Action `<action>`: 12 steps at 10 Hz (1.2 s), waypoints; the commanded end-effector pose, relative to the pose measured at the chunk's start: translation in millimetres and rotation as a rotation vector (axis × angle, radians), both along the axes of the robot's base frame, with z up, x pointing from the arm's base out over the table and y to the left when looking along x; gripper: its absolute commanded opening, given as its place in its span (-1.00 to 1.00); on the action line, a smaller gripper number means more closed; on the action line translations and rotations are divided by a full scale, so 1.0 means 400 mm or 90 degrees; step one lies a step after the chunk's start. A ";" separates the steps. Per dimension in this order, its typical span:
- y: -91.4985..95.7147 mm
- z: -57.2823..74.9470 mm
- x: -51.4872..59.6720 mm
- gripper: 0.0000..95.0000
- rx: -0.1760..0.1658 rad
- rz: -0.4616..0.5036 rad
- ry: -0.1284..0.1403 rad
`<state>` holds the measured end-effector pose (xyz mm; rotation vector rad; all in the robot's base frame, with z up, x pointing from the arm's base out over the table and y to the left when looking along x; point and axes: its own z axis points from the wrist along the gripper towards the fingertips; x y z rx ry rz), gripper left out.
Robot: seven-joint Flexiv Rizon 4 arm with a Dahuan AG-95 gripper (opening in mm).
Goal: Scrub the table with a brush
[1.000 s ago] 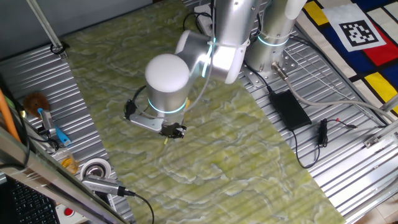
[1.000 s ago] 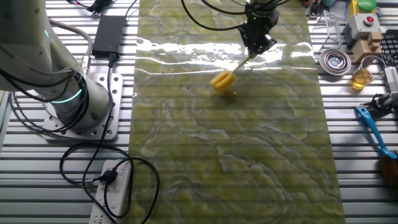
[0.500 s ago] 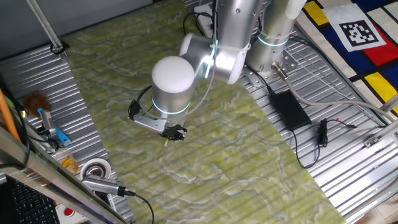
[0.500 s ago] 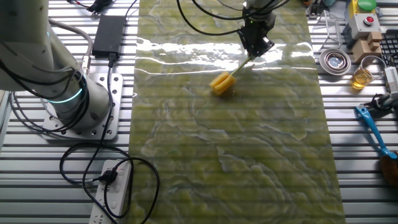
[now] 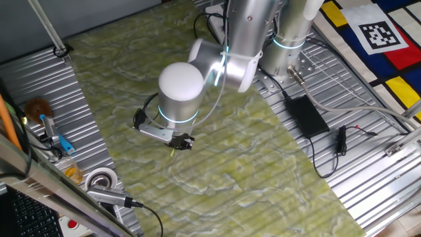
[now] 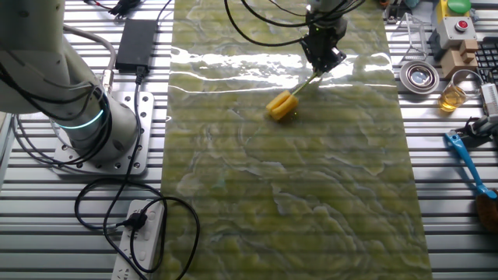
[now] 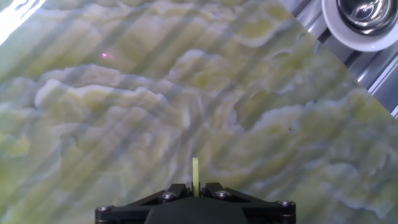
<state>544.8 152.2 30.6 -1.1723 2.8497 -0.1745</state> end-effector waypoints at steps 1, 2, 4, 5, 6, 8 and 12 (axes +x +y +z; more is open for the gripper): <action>-0.005 -0.001 0.008 -1.00 0.000 0.005 -0.001; -0.007 -0.002 0.011 -1.00 -0.001 0.007 -0.001; -0.004 -0.003 0.015 -1.00 0.003 -0.003 0.001; 0.005 -0.006 0.014 -1.00 0.003 -0.009 0.001; 0.013 -0.010 0.013 -1.00 0.003 -0.017 0.002; 0.039 -0.019 0.009 -1.00 0.004 -0.033 0.001; 0.051 -0.017 0.008 -1.00 0.000 -0.039 0.002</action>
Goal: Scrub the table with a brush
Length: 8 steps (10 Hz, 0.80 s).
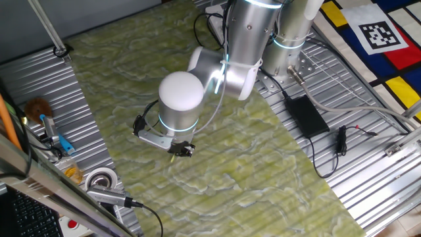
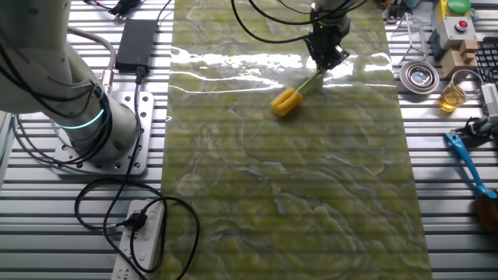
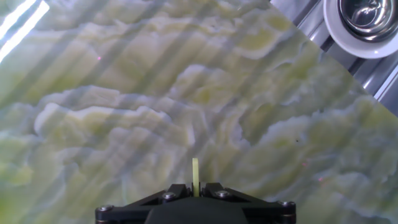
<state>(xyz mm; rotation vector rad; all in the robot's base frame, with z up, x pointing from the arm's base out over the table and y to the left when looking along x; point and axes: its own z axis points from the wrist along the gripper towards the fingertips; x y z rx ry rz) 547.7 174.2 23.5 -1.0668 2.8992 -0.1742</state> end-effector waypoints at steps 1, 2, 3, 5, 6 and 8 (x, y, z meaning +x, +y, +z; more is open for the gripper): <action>-0.015 0.005 0.003 -1.00 -0.003 0.026 0.000; -0.026 0.008 0.004 -1.00 -0.003 0.035 0.001; -0.043 0.011 0.006 -1.00 -0.001 0.047 0.000; -0.055 0.007 0.007 -1.00 -0.002 0.057 -0.004; -0.061 0.004 0.008 -1.00 -0.003 0.063 -0.007; -0.065 0.000 0.013 -1.00 -0.004 0.068 -0.009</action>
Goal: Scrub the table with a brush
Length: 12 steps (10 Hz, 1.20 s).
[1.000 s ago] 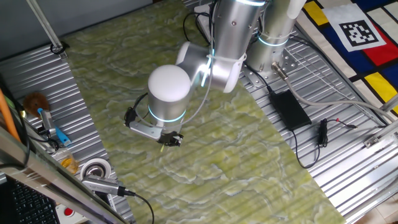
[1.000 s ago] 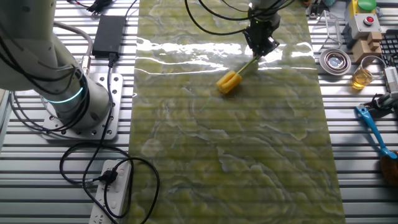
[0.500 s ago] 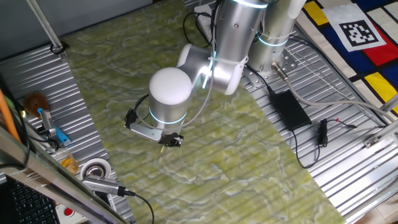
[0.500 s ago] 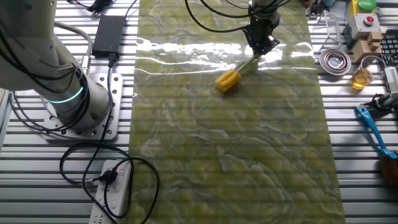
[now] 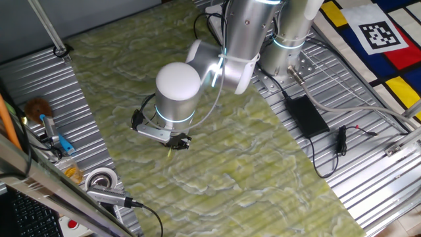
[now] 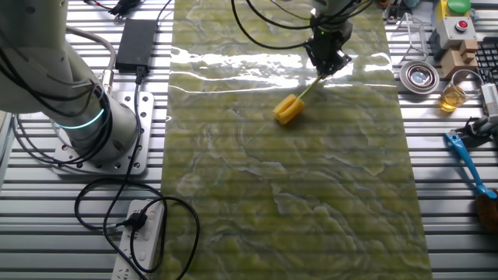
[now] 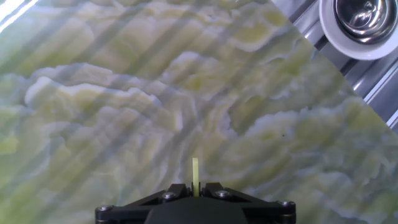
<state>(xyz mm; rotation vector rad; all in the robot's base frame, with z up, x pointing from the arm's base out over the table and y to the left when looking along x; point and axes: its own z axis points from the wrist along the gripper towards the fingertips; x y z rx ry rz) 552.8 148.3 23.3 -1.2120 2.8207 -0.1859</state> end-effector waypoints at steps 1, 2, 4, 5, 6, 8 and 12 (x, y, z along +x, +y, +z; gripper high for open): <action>0.001 -0.004 0.003 -1.00 0.000 0.001 -0.002; 0.001 -0.008 0.003 -1.00 0.001 0.001 -0.004; 0.002 -0.011 0.003 -1.00 0.001 -0.001 -0.005; 0.002 -0.013 0.003 -1.00 0.002 -0.001 -0.006; 0.002 -0.015 0.002 -1.00 0.001 0.000 -0.007; 0.002 -0.017 0.002 -1.00 0.001 0.001 -0.007; -0.012 -0.011 0.010 -1.00 -0.007 0.039 -0.007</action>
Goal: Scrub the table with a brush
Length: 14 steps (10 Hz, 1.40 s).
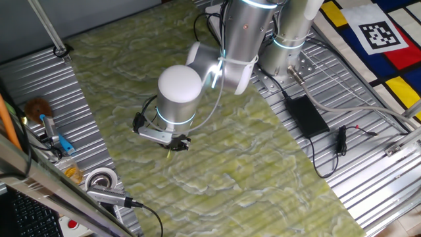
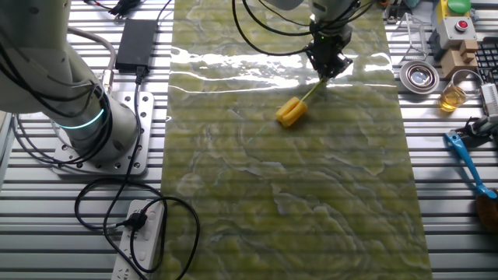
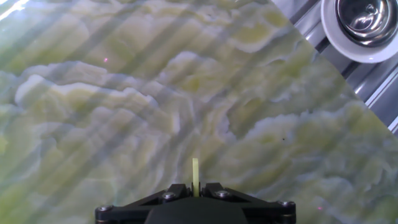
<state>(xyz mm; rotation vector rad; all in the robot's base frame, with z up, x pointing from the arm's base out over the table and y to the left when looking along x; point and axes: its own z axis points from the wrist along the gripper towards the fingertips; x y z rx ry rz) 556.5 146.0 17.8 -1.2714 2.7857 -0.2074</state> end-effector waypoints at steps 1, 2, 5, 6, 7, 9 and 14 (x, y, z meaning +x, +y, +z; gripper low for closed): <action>-0.009 0.007 0.004 -1.00 -0.002 0.021 -0.001; -0.011 0.013 0.008 -1.00 -0.005 0.027 -0.002; -0.004 0.010 0.008 -1.00 0.011 -0.012 -0.005; 0.000 0.008 0.007 -1.00 0.013 -0.023 -0.006; 0.007 0.005 0.006 -1.00 0.018 -0.045 -0.005; 0.020 0.000 0.005 -1.00 0.026 -0.100 0.006; 0.031 0.007 0.005 -1.00 0.088 -0.278 0.092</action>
